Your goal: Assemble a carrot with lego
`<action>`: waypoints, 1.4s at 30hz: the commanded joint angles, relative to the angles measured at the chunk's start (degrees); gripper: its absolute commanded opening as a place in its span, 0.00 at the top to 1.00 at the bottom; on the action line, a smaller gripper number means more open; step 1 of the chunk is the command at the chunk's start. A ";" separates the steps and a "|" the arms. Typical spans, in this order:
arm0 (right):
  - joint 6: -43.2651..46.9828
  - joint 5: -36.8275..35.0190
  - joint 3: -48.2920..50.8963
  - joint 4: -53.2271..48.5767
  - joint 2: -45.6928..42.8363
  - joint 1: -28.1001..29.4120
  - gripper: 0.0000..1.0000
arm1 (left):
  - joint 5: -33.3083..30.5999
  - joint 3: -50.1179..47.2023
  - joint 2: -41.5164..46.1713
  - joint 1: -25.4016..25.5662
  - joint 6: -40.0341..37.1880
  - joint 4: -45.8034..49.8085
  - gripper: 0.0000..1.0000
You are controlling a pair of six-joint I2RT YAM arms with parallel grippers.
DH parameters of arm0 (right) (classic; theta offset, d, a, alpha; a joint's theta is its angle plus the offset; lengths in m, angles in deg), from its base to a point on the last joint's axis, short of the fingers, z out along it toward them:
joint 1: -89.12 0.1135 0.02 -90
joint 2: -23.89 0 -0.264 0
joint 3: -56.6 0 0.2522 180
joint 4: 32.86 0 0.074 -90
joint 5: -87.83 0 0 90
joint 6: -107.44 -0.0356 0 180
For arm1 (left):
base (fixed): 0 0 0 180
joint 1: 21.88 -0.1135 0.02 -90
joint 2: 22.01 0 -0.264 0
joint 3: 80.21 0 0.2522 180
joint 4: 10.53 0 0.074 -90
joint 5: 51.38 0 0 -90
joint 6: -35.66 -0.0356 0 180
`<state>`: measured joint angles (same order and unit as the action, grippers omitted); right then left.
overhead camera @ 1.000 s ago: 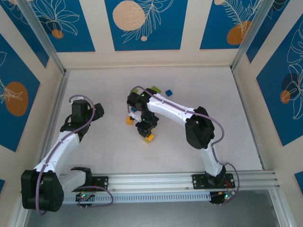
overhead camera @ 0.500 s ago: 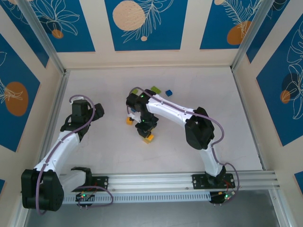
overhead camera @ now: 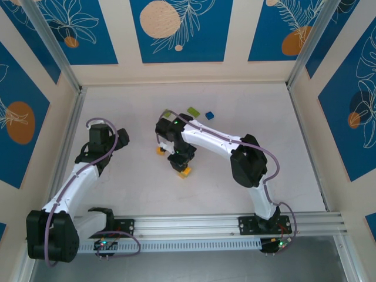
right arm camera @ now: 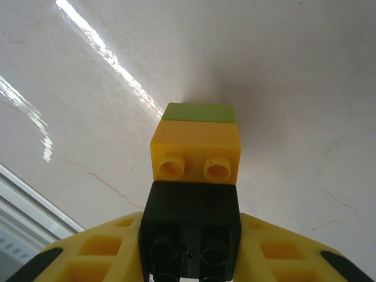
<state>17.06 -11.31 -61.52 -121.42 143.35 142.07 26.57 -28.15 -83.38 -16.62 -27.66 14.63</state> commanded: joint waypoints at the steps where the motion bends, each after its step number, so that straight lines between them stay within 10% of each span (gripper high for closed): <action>1: 0.12 3.17 4.84 -1.40 6.10 1.87 0.65 | 0.45 0.37 -0.34 -0.87 0.34 -0.60 0.00; 42: 1.17 2.91 -7.02 -5.47 1.92 -0.09 0.54 | 0.63 0.74 -0.48 -0.91 0.39 -0.53 0.00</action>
<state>19.26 -9.46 -66.87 -125.58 146.08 142.57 26.57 -28.15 -83.77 -16.62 -27.66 14.63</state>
